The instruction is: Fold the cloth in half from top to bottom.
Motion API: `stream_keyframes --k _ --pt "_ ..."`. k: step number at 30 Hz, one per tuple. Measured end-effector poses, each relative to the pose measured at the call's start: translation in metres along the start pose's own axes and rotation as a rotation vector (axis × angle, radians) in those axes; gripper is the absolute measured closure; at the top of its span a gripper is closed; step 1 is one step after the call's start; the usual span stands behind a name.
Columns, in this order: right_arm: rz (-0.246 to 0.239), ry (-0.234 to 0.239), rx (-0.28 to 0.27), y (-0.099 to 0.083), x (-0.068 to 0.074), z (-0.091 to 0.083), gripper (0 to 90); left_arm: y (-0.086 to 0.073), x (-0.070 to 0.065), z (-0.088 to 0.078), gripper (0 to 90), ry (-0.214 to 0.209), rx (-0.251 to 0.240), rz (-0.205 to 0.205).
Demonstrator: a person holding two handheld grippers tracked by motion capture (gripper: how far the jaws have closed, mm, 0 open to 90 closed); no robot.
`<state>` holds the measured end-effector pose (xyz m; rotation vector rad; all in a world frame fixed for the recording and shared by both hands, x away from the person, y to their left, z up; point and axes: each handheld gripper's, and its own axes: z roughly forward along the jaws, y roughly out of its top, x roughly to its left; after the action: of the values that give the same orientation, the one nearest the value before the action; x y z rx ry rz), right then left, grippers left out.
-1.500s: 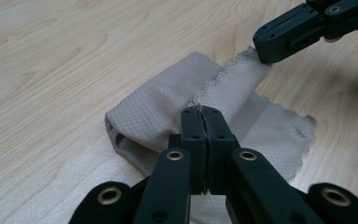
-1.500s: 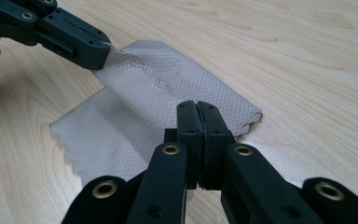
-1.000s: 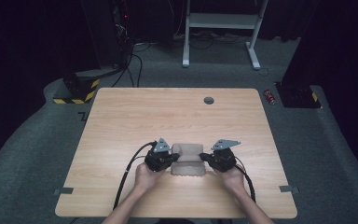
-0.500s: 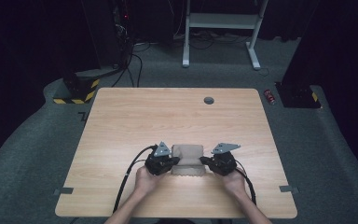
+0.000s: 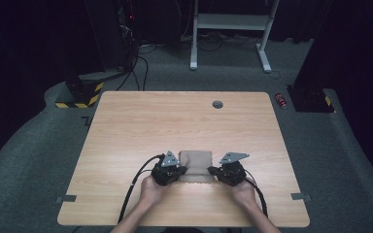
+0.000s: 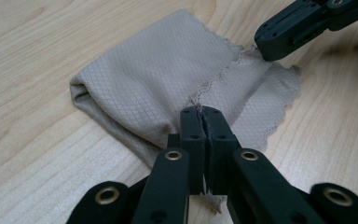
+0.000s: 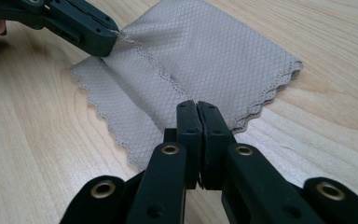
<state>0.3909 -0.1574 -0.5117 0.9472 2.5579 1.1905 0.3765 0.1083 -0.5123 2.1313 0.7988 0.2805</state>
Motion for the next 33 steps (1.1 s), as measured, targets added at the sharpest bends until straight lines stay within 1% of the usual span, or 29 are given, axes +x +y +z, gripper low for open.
stream_keyframes --k 4,5,9,10,12,15,17,20,22,24,26,28,30,33 --pt "0.003 0.006 0.007 -0.002 0.001 0.000 88.1 -0.003 -0.001 -0.001 87.4 -0.007 0.005 0.003" --pt "0.001 0.009 0.007 -0.002 0.001 0.000 88.0 -0.004 -0.002 -0.001 87.4 -0.009 0.003 -0.003" --pt "0.003 0.020 0.003 -0.002 0.002 -0.002 86.5 -0.006 -0.001 -0.003 86.3 -0.012 0.005 -0.004" --pt "0.004 0.021 0.000 -0.002 0.003 -0.003 85.0 -0.006 -0.002 -0.004 85.5 -0.014 0.000 -0.013" --pt "0.023 0.031 -0.017 -0.002 0.002 -0.006 81.8 -0.007 0.000 -0.008 82.7 -0.023 -0.012 -0.024" --pt "0.039 0.034 -0.038 -0.001 0.000 -0.011 79.2 -0.005 0.001 -0.014 79.3 -0.025 -0.040 -0.043" --pt "0.046 0.036 -0.050 0.001 -0.001 -0.015 78.7 -0.002 0.004 -0.018 77.0 -0.032 -0.054 -0.061" --pt "0.054 0.025 -0.060 0.006 -0.002 -0.018 78.7 0.005 0.006 -0.021 74.4 -0.025 -0.073 -0.076" --pt "0.062 0.017 -0.062 0.009 -0.003 -0.017 78.7 0.009 0.008 -0.019 73.2 -0.019 -0.077 -0.094" --pt "0.065 0.010 -0.054 0.013 -0.002 -0.013 78.7 0.014 0.009 -0.016 71.4 -0.009 -0.071 -0.104" --pt "0.049 -0.014 -0.032 0.016 0.000 -0.007 78.5 0.016 0.007 -0.011 68.6 0.013 -0.051 -0.099" --pt "0.053 -0.014 -0.018 0.017 0.001 -0.002 78.1 0.016 0.004 -0.006 67.2 0.019 -0.021 -0.086" --pt "0.040 -0.018 0.000 0.016 0.004 0.001 77.5 0.014 0.000 -0.003 65.1 0.030 0.010 -0.057" --pt "0.030 -0.013 0.022 0.010 0.010 0.004 75.2 0.008 -0.004 -0.002 62.1 0.030 0.038 -0.044"
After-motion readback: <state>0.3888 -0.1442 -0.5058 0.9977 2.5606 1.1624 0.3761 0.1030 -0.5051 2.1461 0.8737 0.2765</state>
